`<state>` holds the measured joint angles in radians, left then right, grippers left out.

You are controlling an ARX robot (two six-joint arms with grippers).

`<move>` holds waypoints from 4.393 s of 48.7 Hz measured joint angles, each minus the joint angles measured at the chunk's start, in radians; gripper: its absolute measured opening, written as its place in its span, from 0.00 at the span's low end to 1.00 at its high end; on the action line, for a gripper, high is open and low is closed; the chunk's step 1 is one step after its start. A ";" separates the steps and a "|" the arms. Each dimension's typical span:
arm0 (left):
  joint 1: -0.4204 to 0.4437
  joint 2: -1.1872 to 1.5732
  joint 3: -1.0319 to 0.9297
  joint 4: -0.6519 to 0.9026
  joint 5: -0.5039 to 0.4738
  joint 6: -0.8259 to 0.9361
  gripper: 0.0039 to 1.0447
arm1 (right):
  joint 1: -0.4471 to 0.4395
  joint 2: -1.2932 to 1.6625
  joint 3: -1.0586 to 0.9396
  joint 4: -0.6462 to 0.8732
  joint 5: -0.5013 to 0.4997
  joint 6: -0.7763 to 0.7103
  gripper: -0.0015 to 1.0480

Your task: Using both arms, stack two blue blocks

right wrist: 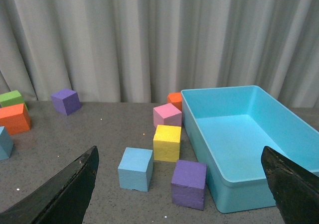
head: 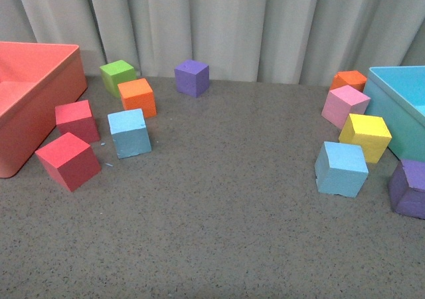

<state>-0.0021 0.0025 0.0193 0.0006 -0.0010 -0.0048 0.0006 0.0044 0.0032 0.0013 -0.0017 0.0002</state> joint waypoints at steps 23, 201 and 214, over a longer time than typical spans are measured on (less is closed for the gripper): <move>0.000 0.000 0.000 0.000 0.000 0.000 0.94 | 0.000 0.000 0.000 0.000 0.000 0.000 0.91; 0.000 0.000 0.000 0.000 0.000 0.000 0.94 | 0.349 2.330 1.701 -0.482 0.111 0.288 0.38; 0.000 0.000 0.000 0.000 0.000 0.000 0.94 | 0.428 2.491 1.916 -0.586 0.105 0.283 0.37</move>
<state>-0.0021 0.0025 0.0193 0.0006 -0.0010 -0.0048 0.4290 2.4950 1.9190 -0.5846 0.1028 0.2836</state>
